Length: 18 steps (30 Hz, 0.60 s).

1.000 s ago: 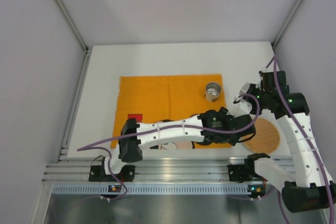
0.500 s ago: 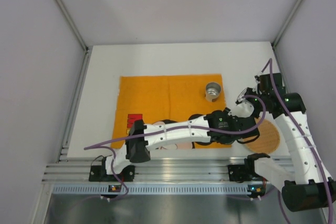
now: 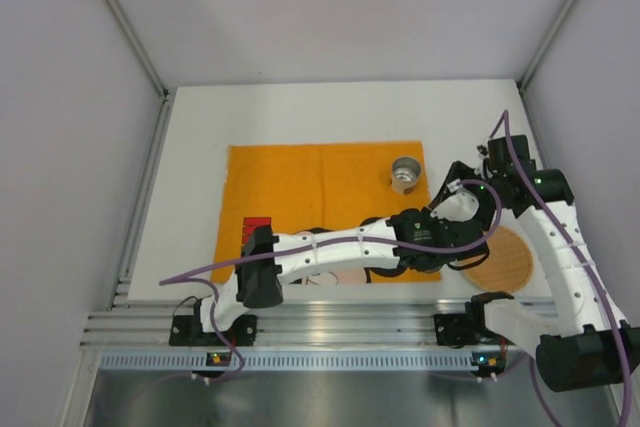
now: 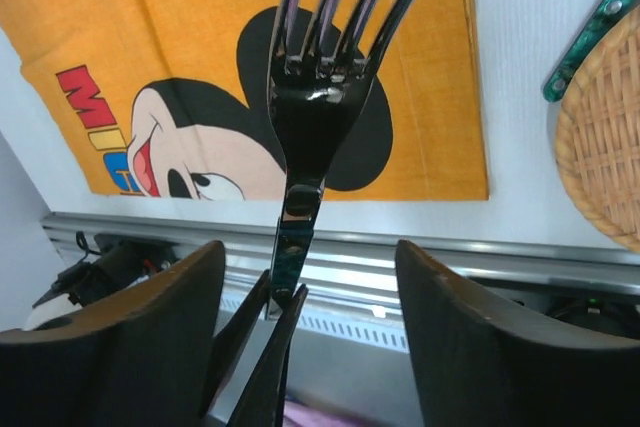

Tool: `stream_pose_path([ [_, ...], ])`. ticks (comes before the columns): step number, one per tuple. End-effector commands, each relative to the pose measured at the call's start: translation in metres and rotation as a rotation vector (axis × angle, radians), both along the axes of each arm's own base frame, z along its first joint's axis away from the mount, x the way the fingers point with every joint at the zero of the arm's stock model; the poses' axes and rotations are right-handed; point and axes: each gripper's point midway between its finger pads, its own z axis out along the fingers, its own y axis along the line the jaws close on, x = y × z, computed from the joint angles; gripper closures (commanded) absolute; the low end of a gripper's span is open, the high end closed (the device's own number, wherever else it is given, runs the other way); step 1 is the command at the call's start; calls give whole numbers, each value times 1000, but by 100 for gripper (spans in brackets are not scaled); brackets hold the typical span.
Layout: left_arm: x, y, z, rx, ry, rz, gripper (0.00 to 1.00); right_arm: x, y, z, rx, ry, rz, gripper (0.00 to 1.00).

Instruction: Set the dinner table for one person

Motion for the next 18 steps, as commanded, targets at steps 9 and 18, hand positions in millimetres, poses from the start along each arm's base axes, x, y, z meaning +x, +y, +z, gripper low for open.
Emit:
stream_pose_path([
  [9, 10, 19, -20, -25, 17, -15, 100, 27, 23, 49, 58, -58, 101, 15],
  [18, 48, 188, -53, -162, 134, 290, 100, 33, 11, 42, 10, -61, 29, 8],
])
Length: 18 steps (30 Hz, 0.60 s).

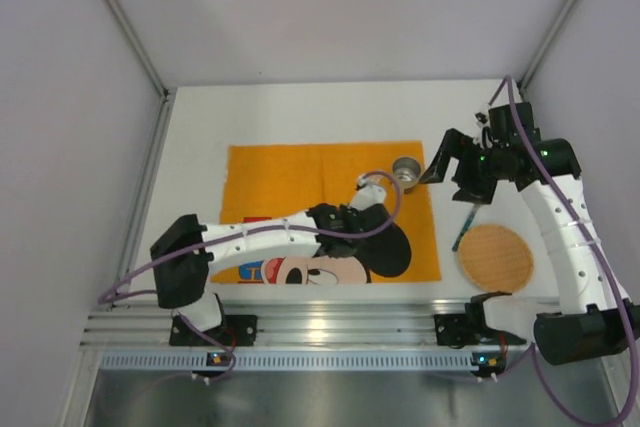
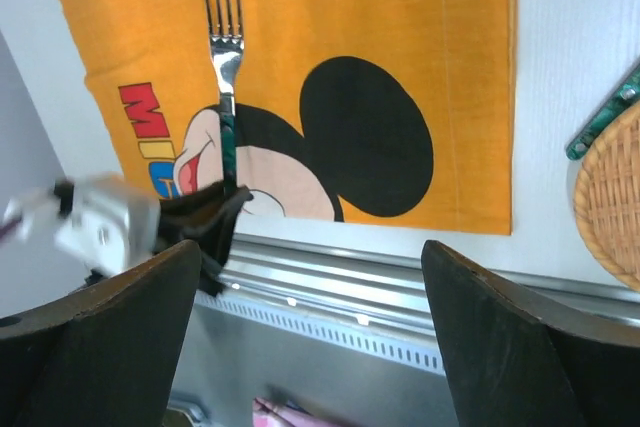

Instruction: Set the dinner table for one person

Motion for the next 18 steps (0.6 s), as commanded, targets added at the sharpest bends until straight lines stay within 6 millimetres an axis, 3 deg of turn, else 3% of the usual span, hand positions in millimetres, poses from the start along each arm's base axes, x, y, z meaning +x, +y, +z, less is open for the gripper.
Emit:
stream_pose_path([
  [1, 24, 77, -13, -81, 60, 187, 100, -5, 0, -8, 18, 4, -23, 8],
  [3, 29, 103, -4, -128, 44, 229, 100, -10, 0, -21, 19, 31, -24, 8],
  [4, 33, 114, -6, -134, 40, 249, 100, -10, 0, -23, 22, 30, -26, 8],
  [5, 38, 138, -16, -106, 48, 291, 100, -11, 0, -25, 22, 30, -26, 8],
  [6, 40, 147, -12, -127, 37, 307, 100, -12, 0, -29, 19, 41, -25, 8],
  [8, 48, 172, -21, -117, 40, 351, 100, -11, -1, -32, 13, 50, -23, 8],
  [10, 49, 183, -31, -129, 76, 341, 100, -10, -1, -34, 8, 55, -19, 8],
  [11, 60, 193, -32, -154, 73, 380, 100, -9, -1, -35, 3, 59, -16, 8],
  [17, 78, 200, -49, -211, 175, 370, 100, -2, -6, -39, -28, 68, -25, 8],
  [18, 76, 202, -60, -181, 214, 377, 100, -1, -7, -39, -34, 66, -30, 7],
])
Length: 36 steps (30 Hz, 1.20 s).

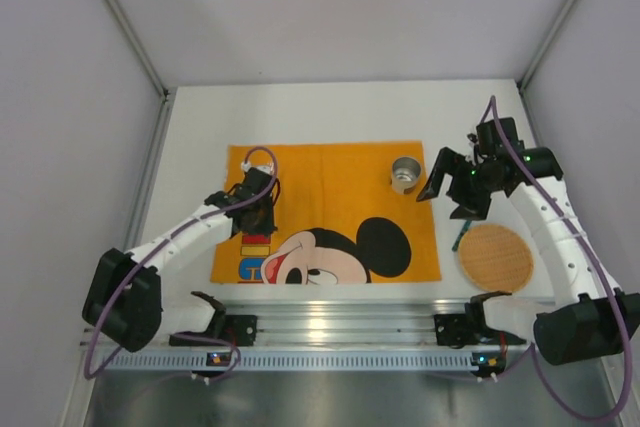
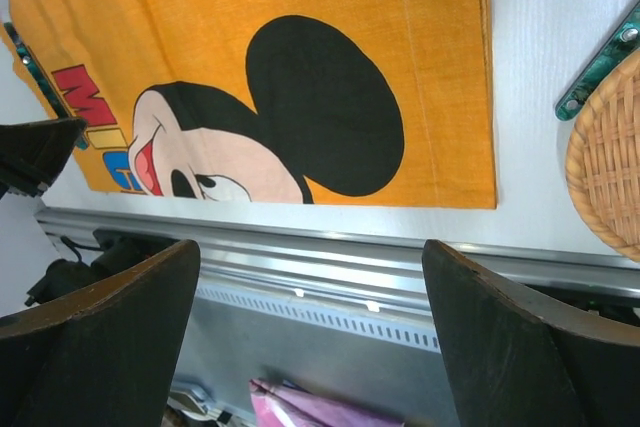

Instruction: Set the dinner table for one person

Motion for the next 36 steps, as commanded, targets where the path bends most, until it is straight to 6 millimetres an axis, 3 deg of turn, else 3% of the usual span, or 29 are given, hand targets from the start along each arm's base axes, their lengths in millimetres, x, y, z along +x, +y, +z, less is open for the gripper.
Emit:
stream_pose_path([
  [1, 13, -16, -6, -61, 25, -78, 100, 17, -6, 9, -32, -68, -16, 7],
  [6, 10, -22, -23, -69, 138, -66, 100, 30, -19, -9, -67, -40, -53, 5],
  [8, 7, -21, -29, -66, 159, -50, 99, 43, -29, -14, -65, -36, -112, 4],
  [9, 6, -19, -32, -59, 168, -37, 90, 49, -34, -16, -63, -36, -134, 4],
  [11, 2, -16, -34, -58, 176, -14, 84, 65, -46, -20, -64, -29, -190, 4],
  [12, 2, -14, -33, -54, 171, -3, 73, 74, -51, -15, -84, -49, -205, 4],
  [15, 1, -9, -29, -34, 162, 22, 51, 96, -82, -19, -137, -33, -285, 4],
  [17, 3, -7, -24, -26, 151, 35, 35, 105, -101, -31, -165, 8, -329, 4],
  [19, 11, -6, -12, -17, 115, 40, 2, 114, -113, -44, -181, 43, -349, 4],
  [25, 37, -3, 29, 6, 1, 60, 2, 129, -143, -75, -262, 115, -368, 9],
  [35, 74, -14, 68, 1, -121, 32, 2, 102, -156, -143, -362, 277, -348, 26],
  [36, 81, -16, 80, -9, -153, 37, 2, 101, -156, -149, -362, 285, -347, 30],
])
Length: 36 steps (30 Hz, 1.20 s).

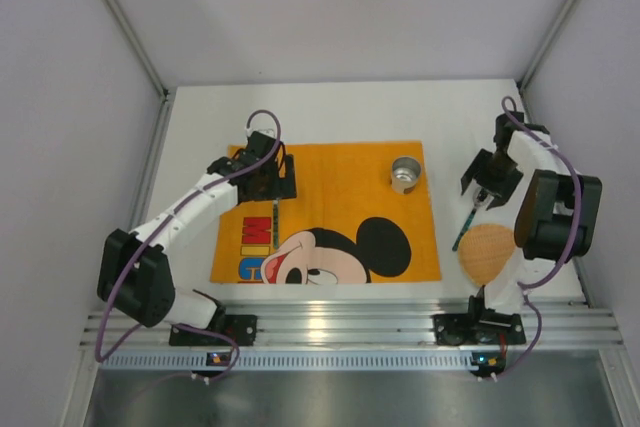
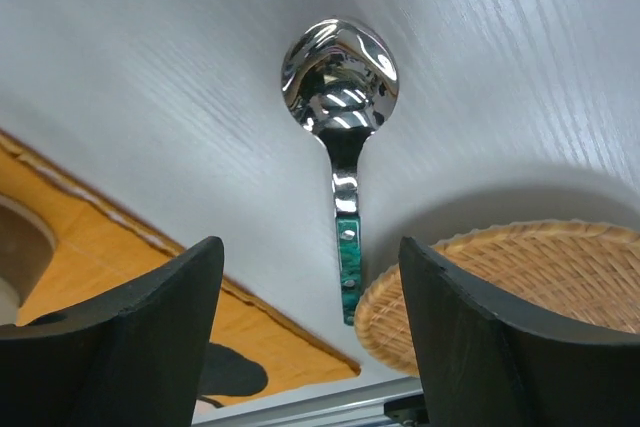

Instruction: Set the dinner table for one person

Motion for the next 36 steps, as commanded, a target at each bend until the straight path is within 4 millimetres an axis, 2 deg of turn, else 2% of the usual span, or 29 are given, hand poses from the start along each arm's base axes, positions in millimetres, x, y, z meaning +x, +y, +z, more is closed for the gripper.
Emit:
stream_pose_path([
  [1, 26, -3, 38, -2, -117, -4, 2, -2, -9, -21, -40, 26, 4, 31],
  [5, 53, 0, 95, -21, -319, 53, 2, -12, -8, -42, -34, 73, 6, 42],
  [7, 60, 12, 105, -7, -403, 118, 2, -10, -5, -49, -22, 68, 6, 52],
  [8, 63, 17, 105, -11, -433, 159, 2, -12, -4, -54, -17, 74, 5, 56],
  [9, 65, 21, 94, -29, -449, 218, 2, -10, -3, -56, -16, 71, 3, 66],
  [10, 67, 26, 91, -35, -457, 242, 1, -10, -1, -60, -14, 80, 9, 71],
  [11, 68, 24, 87, -56, -450, 233, 2, -10, -1, -62, -16, 82, 12, 76],
  [12, 70, 23, 85, -68, -442, 218, 1, -10, -1, -64, -18, 88, 14, 85],
  [13, 71, 15, 79, -89, -410, 187, 2, -10, 0, -64, -21, 89, 17, 89],
  [14, 70, 14, 76, -88, -388, 180, 3, -10, -1, -64, -24, 88, 15, 91],
  [15, 69, 12, 75, -88, -368, 172, 5, -9, -2, -61, -34, 77, 15, 98],
  [16, 68, 9, 71, -92, -346, 161, 7, -7, -3, -58, -40, 67, 18, 100],
  [19, 63, 1, 74, -135, -345, 119, 9, 6, -4, -27, -113, -13, 58, 100],
  [21, 59, -2, 77, -157, -348, 104, 8, 18, -7, 8, -167, -87, 69, 100],
  [23, 55, -1, 79, -162, -334, 109, 7, 30, 0, 44, -183, -157, 85, 100],
  [26, 49, -1, 81, -163, -283, 122, 6, 37, 22, 99, -183, -276, 112, 100],
  [27, 50, -5, 88, -187, -282, 127, 6, 36, 23, 119, -190, -326, 105, 100],
  [28, 47, -6, 93, -201, -278, 129, 3, 36, 53, 132, -179, -361, 180, 100],
  [30, 41, -11, 101, -250, -278, 126, 2, 30, 76, 165, -171, -443, 218, 100],
  [31, 37, -11, 109, -272, -296, 121, 2, 24, 104, 175, -149, -476, 287, 100],
  [33, 28, -10, 111, -292, -285, 130, 1, 13, 137, 193, -105, -538, 342, 100],
  [34, 22, -6, 117, -297, -292, 144, 2, 3, 166, 197, -69, -557, 417, 100],
  [36, 5, 3, 115, -284, -250, 177, 2, -5, 202, 197, 38, -578, 491, 100],
])
